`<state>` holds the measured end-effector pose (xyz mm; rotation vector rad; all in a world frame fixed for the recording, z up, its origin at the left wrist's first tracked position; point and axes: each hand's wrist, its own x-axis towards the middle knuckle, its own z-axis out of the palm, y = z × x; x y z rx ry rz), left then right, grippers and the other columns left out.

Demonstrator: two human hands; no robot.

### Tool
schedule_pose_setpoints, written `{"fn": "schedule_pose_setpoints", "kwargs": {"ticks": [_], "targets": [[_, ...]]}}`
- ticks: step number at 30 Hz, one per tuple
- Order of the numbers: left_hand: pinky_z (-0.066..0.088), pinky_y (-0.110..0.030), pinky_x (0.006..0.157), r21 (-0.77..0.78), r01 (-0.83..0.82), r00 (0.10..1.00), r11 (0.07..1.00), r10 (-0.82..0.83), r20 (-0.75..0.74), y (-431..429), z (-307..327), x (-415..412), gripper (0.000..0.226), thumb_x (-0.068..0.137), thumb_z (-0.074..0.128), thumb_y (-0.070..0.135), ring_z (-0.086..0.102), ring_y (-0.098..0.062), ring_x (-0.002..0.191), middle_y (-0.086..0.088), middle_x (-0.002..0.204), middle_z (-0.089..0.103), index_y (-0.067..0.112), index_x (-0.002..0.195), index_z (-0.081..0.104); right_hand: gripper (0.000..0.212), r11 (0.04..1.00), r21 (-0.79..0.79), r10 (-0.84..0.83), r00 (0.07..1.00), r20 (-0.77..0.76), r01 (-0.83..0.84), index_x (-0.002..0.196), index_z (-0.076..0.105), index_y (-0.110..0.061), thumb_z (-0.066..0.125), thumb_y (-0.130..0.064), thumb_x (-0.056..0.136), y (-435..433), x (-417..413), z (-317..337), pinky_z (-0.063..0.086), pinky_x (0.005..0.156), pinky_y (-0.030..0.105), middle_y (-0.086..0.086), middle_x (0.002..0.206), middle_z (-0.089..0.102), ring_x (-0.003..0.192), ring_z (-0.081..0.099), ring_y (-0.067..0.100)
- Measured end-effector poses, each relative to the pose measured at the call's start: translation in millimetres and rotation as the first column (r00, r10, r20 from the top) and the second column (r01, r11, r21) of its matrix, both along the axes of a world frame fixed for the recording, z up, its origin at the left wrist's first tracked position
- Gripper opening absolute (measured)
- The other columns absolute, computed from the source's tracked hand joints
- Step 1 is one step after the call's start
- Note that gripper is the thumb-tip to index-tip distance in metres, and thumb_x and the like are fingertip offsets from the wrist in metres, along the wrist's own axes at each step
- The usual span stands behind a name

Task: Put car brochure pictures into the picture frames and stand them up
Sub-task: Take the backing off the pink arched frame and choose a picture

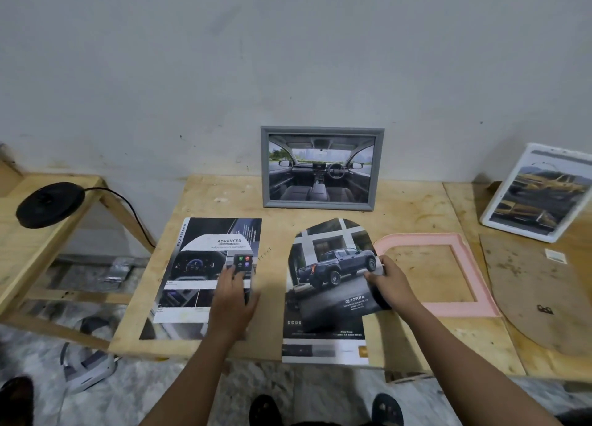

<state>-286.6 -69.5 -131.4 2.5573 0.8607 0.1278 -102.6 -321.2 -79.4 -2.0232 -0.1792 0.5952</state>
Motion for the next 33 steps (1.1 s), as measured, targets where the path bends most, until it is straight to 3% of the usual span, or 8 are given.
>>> {"fn": "schedule_pose_setpoints", "kwargs": {"ticks": [4,7,12,18,22,27,29,33], "targets": [[0.038,-0.038,0.102,-0.546,-0.145,0.948,0.825,0.274,0.163,-45,56,70,0.052,0.093,0.056,0.022,0.045,-0.024,0.123,-0.005,0.132,0.045,0.007,0.138,0.035,0.014,0.995,0.03,0.094,0.995,0.021,-0.095,0.092,0.06,-0.008,0.061,0.001,0.081,-24,41,29,0.04,0.065,0.024,0.005,0.089,0.063,0.082,0.056,0.019],[0.042,-0.032,0.095,-0.727,-0.067,0.947,0.683,0.273,0.17,-71,84,121,0.053,0.095,0.053,0.026,0.052,-0.02,0.11,-0.003,0.124,0.05,0.014,0.141,0.031,0.017,0.987,0.055,0.15,0.988,0.041,-0.152,0.095,0.063,-0.007,0.063,0.0,0.08,-45,70,48,0.04,0.067,0.025,0.005,0.089,0.064,0.081,0.056,0.017],[0.043,-0.025,0.06,-0.725,-0.048,0.94,0.687,0.276,0.199,-109,101,181,0.033,0.09,0.056,0.007,0.055,-0.019,0.071,-0.009,0.09,0.055,0.011,0.122,0.049,0.017,0.984,0.101,0.128,0.974,0.185,-0.149,0.091,0.065,-0.018,0.063,-0.003,0.082,-81,105,68,0.042,0.063,0.016,-0.005,0.085,0.065,0.077,0.058,0.011],[0.041,-0.031,0.068,-0.604,-0.065,0.9,0.794,0.309,0.308,-145,115,235,0.009,0.089,0.057,0.013,0.053,-0.022,0.078,-0.008,0.083,0.058,0.016,0.081,0.06,0.042,0.961,0.245,0.015,0.905,0.426,-0.131,0.085,0.068,-0.034,0.055,0.006,0.085,-121,137,89,0.047,0.072,0.01,-0.018,0.086,0.067,0.083,0.061,0.0],[0.039,-0.031,0.063,-0.828,0.043,0.892,0.559,0.353,0.284,-172,118,253,0.025,0.095,0.046,0.012,0.051,-0.019,0.064,-0.004,0.064,0.057,0.014,0.074,0.06,0.04,0.957,0.035,0.188,0.704,0.685,-0.289,0.101,0.073,-0.023,0.058,0.007,0.079,-156,150,82,0.046,0.087,0.015,-0.015,0.1,0.068,0.096,0.062,-0.001],[0.046,-0.031,0.061,-0.969,-0.076,0.843,0.234,0.535,0.063,-212,93,234,0.018,0.09,0.053,0.018,0.056,-0.022,0.064,-0.006,0.062,0.062,0.006,0.081,0.063,0.04,0.809,-0.369,0.587,0.584,0.56,-0.459,0.113,0.068,-0.027,0.06,-0.008,0.079,-200,141,36,0.042,0.099,0.025,-0.009,0.115,0.067,0.108,0.058,0.006],[0.044,-0.03,0.063,-0.934,-0.146,0.861,0.327,0.507,0.043,-224,77,224,0.019,0.092,0.048,0.018,0.055,-0.024,0.069,-0.01,0.069,0.058,0.006,0.079,0.056,0.039,0.696,-0.495,0.718,0.513,0.471,-0.519,0.117,0.065,-0.029,0.059,-0.014,0.082,-206,133,12,0.044,0.099,0.029,-0.009,0.121,0.064,0.112,0.056,0.007],[0.041,-0.032,0.084,-0.578,-0.096,0.984,0.81,0.167,0.07,-233,42,212,0.021,0.096,0.047,0.02,0.051,-0.025,0.101,-0.012,0.107,0.056,0.005,0.105,0.057,0.042,0.543,-0.582,0.827,0.506,0.245,-0.606,0.133,0.05,-0.029,0.053,-0.03,0.092,-202,113,-13,0.036,0.107,0.028,-0.009,0.14,0.046,0.127,0.041,0.01]]}}
